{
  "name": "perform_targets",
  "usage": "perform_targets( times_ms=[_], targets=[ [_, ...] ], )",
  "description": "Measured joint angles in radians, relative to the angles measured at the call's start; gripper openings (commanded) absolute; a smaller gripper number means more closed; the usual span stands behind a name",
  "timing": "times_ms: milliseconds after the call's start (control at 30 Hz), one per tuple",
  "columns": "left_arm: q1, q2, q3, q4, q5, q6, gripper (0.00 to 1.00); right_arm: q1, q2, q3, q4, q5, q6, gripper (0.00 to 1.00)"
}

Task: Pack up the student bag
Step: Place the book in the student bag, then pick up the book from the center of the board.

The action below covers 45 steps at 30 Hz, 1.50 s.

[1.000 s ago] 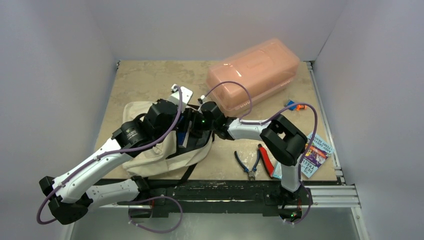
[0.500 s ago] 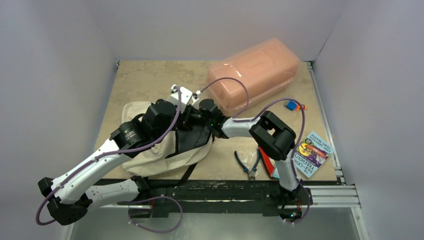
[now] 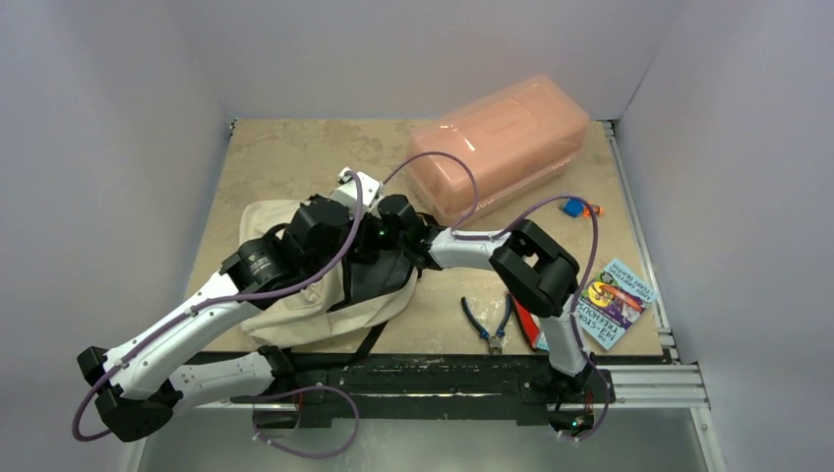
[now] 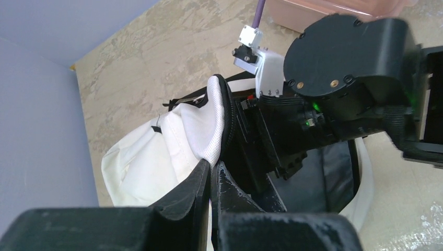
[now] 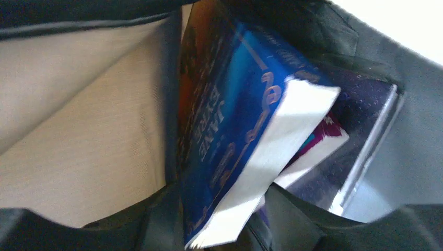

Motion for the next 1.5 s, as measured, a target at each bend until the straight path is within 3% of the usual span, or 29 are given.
perform_targets(
  times_ms=[233,367,567,700,833,1133,1500],
  targets=[
    [0.001,-0.014,-0.036,0.039,-0.023,0.000,0.00,-0.029,-0.223,-0.040,-0.272,0.045,-0.212,0.92],
    [0.003,-0.019,-0.053,0.043,-0.021,-0.007,0.00,-0.047,-0.415,-0.081,-0.414,0.117,-0.372,0.94],
    [0.005,-0.019,-0.074,0.046,0.026,-0.056,0.00,-0.121,-0.747,-0.107,-0.634,0.357,-0.583,0.99],
    [0.005,-0.012,-0.074,0.046,0.061,-0.081,0.00,-0.329,-0.960,-0.199,-0.751,0.587,-0.625,0.99],
    [0.006,0.000,-0.074,0.046,0.113,-0.097,0.00,-0.631,-1.076,-0.310,-0.821,0.766,-0.609,0.99],
    [0.006,0.032,-0.074,0.037,0.229,-0.169,0.00,-1.346,-1.069,-0.583,-0.869,0.763,-0.426,0.99],
    [0.006,0.134,-0.073,0.014,0.363,-0.316,0.00,-1.540,-1.105,-0.750,-0.903,0.803,-0.282,0.99]
  ],
)
